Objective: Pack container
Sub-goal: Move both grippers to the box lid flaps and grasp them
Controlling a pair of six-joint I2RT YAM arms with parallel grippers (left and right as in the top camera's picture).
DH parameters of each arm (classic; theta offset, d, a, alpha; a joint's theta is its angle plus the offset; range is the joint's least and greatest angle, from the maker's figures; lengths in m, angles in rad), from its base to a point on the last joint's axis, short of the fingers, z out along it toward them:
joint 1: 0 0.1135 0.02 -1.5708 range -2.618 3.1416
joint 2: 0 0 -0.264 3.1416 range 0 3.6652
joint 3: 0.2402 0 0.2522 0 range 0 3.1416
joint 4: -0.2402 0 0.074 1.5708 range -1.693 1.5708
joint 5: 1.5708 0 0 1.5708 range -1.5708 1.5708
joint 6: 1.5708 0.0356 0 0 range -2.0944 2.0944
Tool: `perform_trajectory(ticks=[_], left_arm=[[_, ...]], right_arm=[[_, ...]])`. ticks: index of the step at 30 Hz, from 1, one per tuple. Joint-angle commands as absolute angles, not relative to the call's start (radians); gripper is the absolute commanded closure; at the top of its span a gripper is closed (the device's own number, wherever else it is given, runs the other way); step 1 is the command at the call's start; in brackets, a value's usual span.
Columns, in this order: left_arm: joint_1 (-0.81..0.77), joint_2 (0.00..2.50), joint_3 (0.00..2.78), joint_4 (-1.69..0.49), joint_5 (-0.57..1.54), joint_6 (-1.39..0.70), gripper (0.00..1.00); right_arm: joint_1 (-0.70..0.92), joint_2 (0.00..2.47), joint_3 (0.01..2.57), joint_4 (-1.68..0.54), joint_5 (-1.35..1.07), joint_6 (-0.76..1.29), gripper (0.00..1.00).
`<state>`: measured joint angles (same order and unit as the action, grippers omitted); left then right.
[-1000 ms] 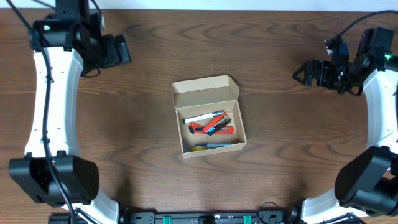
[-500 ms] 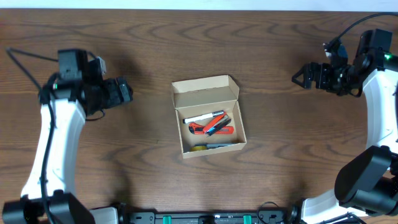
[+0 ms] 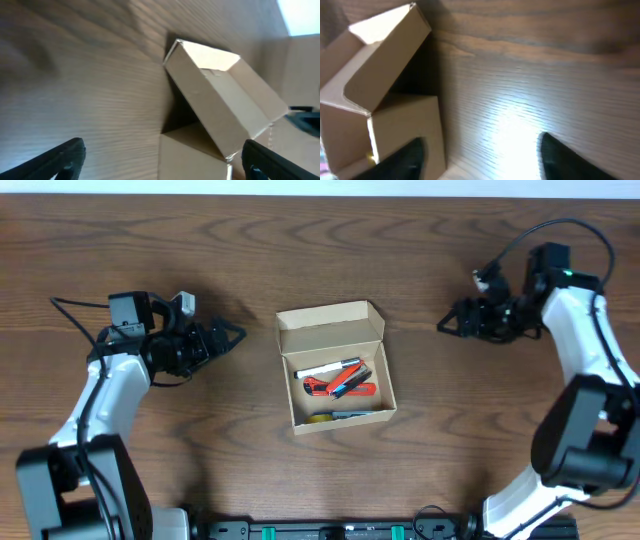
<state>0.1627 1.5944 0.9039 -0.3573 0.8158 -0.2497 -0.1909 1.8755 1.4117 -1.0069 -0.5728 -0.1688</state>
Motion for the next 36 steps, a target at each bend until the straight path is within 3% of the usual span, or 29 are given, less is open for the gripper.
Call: perform_trajectory(ticks=[1, 3, 5, 10, 14, 16, 21, 36], left_arm=[[0.17, 1.657, 0.903, -0.329, 0.936, -0.293, 0.0], [0.17, 1.691, 0.903, -0.311, 0.958, -0.296, 0.05], [0.17, 1.724, 0.903, -0.301, 0.962, -0.296, 0.07], [0.17, 1.784, 0.903, -0.299, 0.962, -0.295, 0.13], [0.17, 1.835, 0.903, -0.287, 0.962, -0.295, 0.27], [0.17, 1.858, 0.903, -0.277, 0.962, -0.295, 0.41], [0.169, 1.903, 0.903, -0.255, 0.962, -0.296, 0.94], [0.072, 1.909, 0.903, -0.14, 0.932, -0.419, 0.94]], right_arm=[[-0.141, 1.924, 1.403, -1.0, -0.618, -0.161, 0.5], [-0.122, 1.941, 1.403, -0.991, -0.618, -0.161, 0.67], [-0.104, 1.959, 1.403, -0.972, -0.618, -0.144, 0.76], [-0.076, 1.983, 1.403, -0.942, -0.618, -0.127, 0.78], [-0.071, 1.987, 1.403, -0.923, -0.617, -0.123, 0.94], [-0.071, 1.987, 1.403, -0.921, -0.617, -0.119, 0.99], [-0.071, 1.995, 1.403, -0.903, -0.618, -0.096, 0.99], [-0.053, 2.087, 1.403, -0.841, -0.682, -0.04, 0.99]])
